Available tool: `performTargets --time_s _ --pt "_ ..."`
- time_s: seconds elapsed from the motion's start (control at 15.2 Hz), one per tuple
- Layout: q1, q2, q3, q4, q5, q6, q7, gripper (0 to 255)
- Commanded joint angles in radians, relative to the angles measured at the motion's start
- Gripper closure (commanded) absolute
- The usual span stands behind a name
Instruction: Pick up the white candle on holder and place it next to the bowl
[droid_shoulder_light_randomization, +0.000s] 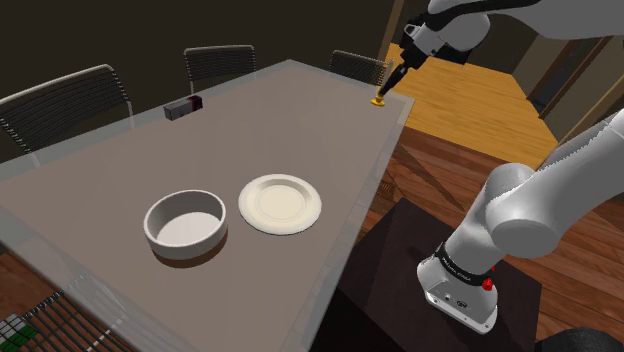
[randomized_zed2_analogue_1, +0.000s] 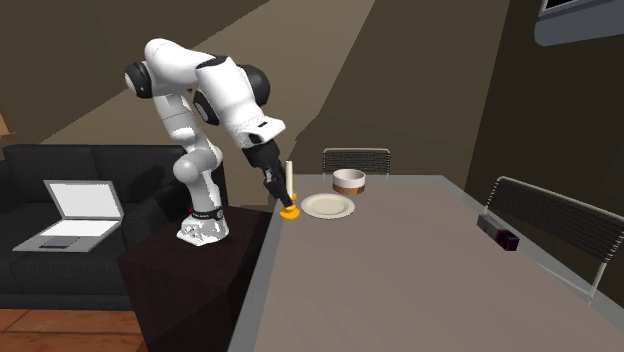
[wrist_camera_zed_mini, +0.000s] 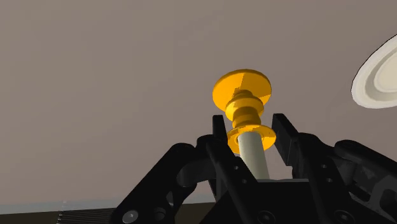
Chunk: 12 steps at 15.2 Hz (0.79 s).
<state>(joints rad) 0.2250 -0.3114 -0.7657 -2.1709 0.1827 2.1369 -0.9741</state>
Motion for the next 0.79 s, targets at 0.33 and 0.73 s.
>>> performTargets --time_s 0.33,0.73 --pt "0.005 -0.065 0.128 -0.065 -0.042 0.037 0.153 255" --pt "0.034 -0.088 0.256 -0.123 -0.052 0.099 0.31 255"
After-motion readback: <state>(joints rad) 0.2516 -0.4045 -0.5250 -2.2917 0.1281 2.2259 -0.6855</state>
